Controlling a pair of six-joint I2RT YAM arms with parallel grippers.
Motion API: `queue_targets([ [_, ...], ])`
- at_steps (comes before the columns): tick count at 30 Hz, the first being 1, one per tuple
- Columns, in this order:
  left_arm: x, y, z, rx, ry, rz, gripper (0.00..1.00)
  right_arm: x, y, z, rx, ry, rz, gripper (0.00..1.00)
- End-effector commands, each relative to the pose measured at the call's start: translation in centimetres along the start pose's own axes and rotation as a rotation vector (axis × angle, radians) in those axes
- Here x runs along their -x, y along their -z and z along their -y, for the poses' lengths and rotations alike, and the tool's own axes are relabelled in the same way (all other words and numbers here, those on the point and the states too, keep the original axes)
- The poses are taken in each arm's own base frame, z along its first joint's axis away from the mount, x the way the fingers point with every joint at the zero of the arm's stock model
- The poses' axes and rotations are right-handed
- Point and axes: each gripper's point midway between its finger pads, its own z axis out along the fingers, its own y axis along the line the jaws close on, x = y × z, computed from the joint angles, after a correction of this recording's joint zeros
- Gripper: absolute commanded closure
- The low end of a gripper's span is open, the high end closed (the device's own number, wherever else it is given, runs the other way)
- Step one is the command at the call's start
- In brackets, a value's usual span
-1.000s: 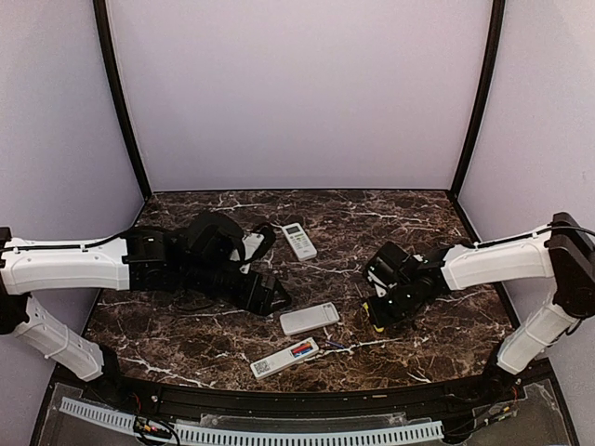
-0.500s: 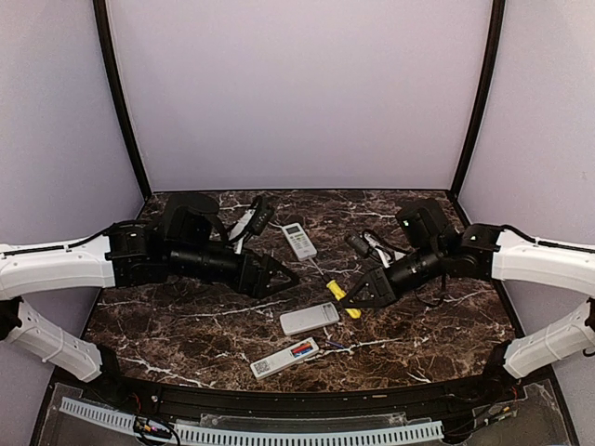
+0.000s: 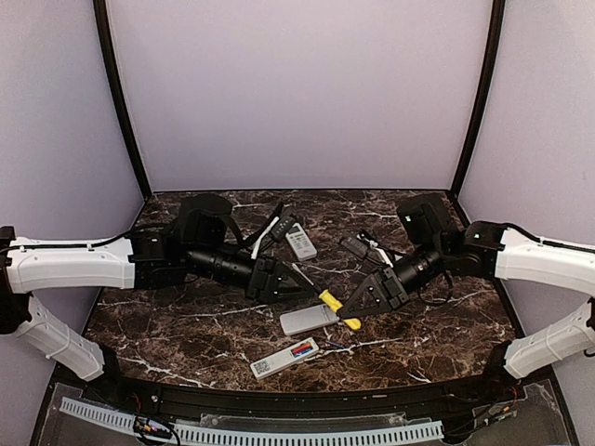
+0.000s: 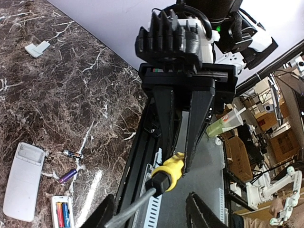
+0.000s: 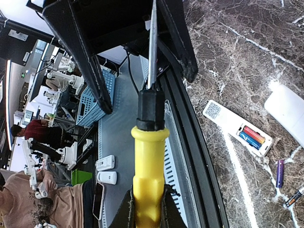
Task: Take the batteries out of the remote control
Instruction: Pass from the right arm to the left, then pass from the left arm to the right
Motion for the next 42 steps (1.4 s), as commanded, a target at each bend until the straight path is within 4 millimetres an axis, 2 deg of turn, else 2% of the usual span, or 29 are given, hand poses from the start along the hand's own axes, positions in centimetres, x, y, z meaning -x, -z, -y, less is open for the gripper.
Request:
queue_targets([
  [1, 1.0, 0.2, 1.9, -0.071, -0.025, 0.020, 0.56, 0.4, -0.2, -1.6, 0.062, 0.059, -0.014, 1.00],
  [6, 1.2, 0.5, 2.3, -0.094, -0.016, 0.040, 0.60, 0.1, -0.4, -1.8, 0.073, 0.068, -0.036, 1.00],
  [10, 1.2, 0.4, 2.2, -0.097, -0.002, 0.043, 0.68, 0.1, -0.4, -2.0, 0.078, 0.075, -0.039, 1.00],
  [16, 1.2, 0.4, 2.2, -0.102, 0.007, 0.054, 0.91, 0.2, -0.4, -1.6, 0.052, 0.083, -0.026, 1.00],
  [19, 1.4, 0.6, 2.4, -0.112, 0.004, 0.074, 0.98, 0.7, -0.1, -1.5, 0.019, 0.107, 0.019, 1.00],
  [21, 1.6, 1.0, 2.3, -0.101, 0.000, 0.095, 1.00, 1.3, 0.3, -1.9, 0.015, 0.116, 0.064, 0.94],
  [24, 2.6, 2.0, 2.6, -0.086, -0.017, 0.168, 1.00, 2.1, 1.0, -2.0, -0.007, 0.127, 0.139, 0.75],
  [25, 2.4, 2.1, 2.4, -0.082, -0.008, 0.177, 1.00, 2.5, 1.3, -2.2, -0.017, 0.131, 0.170, 0.66],
  [28, 3.6, 3.1, 2.8, -0.072, -0.016, 0.255, 1.00, 3.7, 2.1, -1.8, -0.056, 0.111, 0.279, 0.38],
  [30, 4.5, 3.7, 3.0, -0.065, -0.022, 0.302, 1.00, 4.7, 2.8, -1.1, -0.080, 0.074, 0.383, 0.25],
  [35, 6.1, 5.5, 3.8, -0.079, -0.026, 0.433, 1.00, 6.4, 4.3, -1.1, -0.035, -0.001, 0.607, 0.20],
  [42, 7.3, 6.9, 4.0, -0.082, -0.028, 0.535, 1.00, 8.2, 4.9, -3.7, 0.030, 0.068, 0.720, 0.22],
])
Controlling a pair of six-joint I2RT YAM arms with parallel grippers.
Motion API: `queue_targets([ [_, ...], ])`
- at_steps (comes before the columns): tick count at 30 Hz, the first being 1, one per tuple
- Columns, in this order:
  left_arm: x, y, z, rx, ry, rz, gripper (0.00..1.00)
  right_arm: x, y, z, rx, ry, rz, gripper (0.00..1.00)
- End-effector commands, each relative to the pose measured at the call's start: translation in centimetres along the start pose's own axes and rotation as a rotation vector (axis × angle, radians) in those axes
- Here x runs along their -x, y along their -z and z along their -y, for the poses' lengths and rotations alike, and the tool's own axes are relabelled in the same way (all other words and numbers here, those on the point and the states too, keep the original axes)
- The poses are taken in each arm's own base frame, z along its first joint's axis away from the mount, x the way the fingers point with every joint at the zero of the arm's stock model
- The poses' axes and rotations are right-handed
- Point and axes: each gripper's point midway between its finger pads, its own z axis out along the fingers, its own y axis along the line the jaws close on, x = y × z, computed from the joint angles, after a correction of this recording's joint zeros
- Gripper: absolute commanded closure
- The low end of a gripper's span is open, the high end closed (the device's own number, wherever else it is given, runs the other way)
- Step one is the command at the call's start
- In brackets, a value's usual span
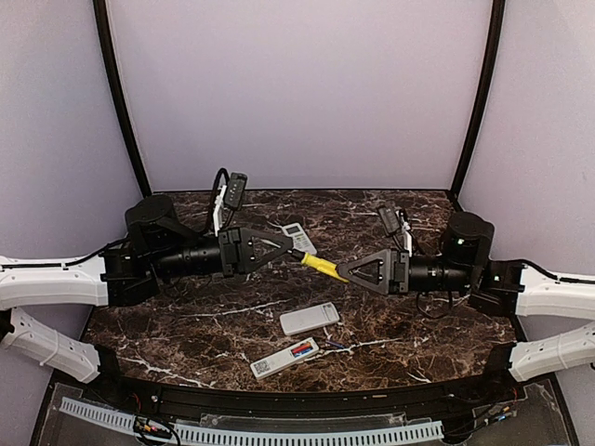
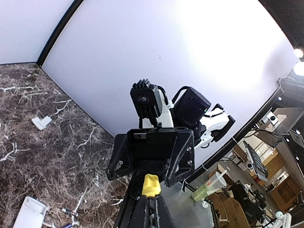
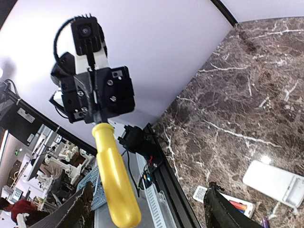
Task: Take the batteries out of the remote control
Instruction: Pass from the left arm to the right
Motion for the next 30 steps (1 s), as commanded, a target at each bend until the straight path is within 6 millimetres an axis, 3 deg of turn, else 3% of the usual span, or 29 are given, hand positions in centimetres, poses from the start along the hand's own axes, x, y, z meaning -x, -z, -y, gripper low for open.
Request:
queue_targets([
  [1, 2.5, 1.0, 1.1, -0.027, -0.019, 0.132, 1.00, 3.8, 0.1, -3.9, 0.128, 0.045, 0.175, 0.24],
  [7, 2.2, 0.7, 0.9, -0.040, -0.014, 0.132, 1.00, 4.1, -1.6, -5.5, 0.193, 0.066, 0.156, 0.43],
  [14, 2.0, 0.6, 0.9, -0.045, -0.019, 0.127, 1.00, 4.0, -2.6, -6.0, 0.224, 0.063, 0.158, 0.52],
  [30, 1.6, 0.8, 0.3, -0.022, -0.011, 0.115, 1.00, 3.9, -2.7, -5.7, 0.201, 0.070, 0.155, 0.78],
])
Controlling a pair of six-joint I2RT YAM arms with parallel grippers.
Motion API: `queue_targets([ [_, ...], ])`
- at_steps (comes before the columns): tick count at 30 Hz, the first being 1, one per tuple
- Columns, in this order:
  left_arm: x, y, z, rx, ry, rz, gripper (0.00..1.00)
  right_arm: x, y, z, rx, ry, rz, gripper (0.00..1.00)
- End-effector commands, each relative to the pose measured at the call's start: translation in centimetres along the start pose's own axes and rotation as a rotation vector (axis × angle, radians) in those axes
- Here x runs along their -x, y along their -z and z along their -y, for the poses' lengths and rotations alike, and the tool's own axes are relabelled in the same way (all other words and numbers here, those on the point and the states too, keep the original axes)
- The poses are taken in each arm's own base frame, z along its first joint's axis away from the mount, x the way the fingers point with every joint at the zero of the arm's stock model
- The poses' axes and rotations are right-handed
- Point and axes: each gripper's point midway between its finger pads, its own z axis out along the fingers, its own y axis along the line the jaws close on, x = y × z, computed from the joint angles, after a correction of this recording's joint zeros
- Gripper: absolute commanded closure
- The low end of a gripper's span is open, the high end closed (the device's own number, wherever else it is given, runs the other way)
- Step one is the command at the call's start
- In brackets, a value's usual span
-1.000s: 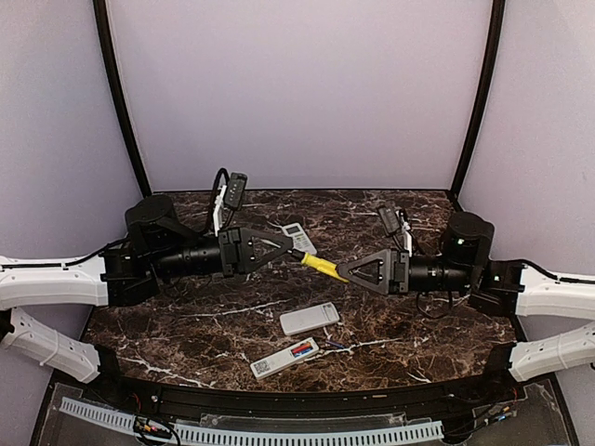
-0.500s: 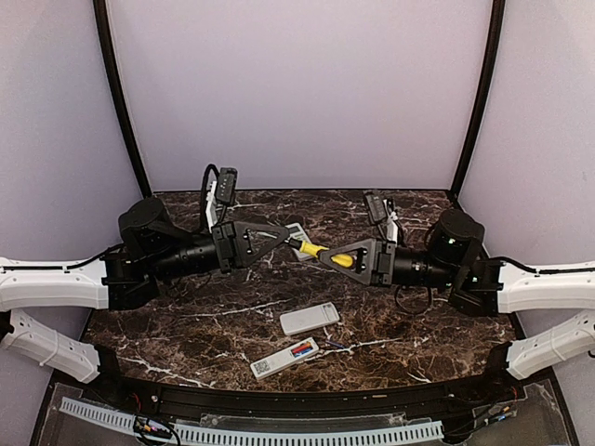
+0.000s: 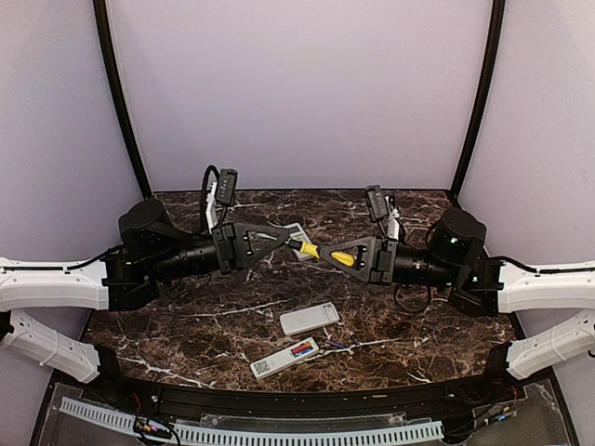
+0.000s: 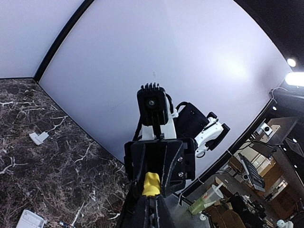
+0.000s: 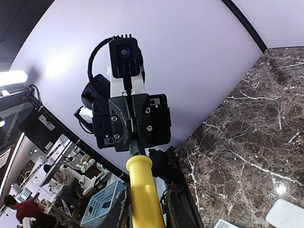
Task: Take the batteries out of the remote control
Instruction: Pass from the left arm to the right
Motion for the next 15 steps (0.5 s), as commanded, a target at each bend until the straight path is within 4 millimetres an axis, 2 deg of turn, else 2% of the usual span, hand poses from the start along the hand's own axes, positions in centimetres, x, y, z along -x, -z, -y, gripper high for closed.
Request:
queue_targets([
  [1, -0.1, 0.3, -0.1, 0.005, -0.004, 0.004, 1.00, 1.0, 0.0, -1.3, 0.029, 0.020, 0.030, 0.81],
  [5, -0.4, 0.3, -0.4, 0.017, -0.001, -0.015, 1.00, 0.9, 0.3, -0.9, 0.002, 0.020, 0.040, 0.93],
  [7, -0.7, 0.3, -0.8, 0.040, 0.000, -0.032, 0.94, 1.0, 0.7, -0.3, -0.043, 0.021, 0.042, 0.98],
  [8, -0.6, 0.2, -0.8, 0.050, -0.007, -0.034, 0.82, 0.9, 0.9, 0.3, -0.080, 0.015, 0.041, 1.00],
  [9, -1.0, 0.4, -1.6, 0.097, 0.001, -0.053, 0.75, 1.0, 1.3, 1.0, -0.122, 0.007, 0.044, 1.00],
  [10, -0.8, 0.4, -1.8, 0.117, -0.005, -0.056, 0.59, 0.9, 1.7, 2.0, -0.172, -0.005, 0.036, 1.00],
  [12, -1.4, 1.0, -3.1, 0.201, 0.007, -0.083, 0.43, 0.7, 2.8, 3.7, -0.260, -0.027, 0.010, 1.00],
  [15, -2.8, 2.5, -5.3, 0.331, 0.035, -0.139, 0.30, -0.1, 4.6, 6.2, -0.371, -0.035, -0.045, 1.00],
])
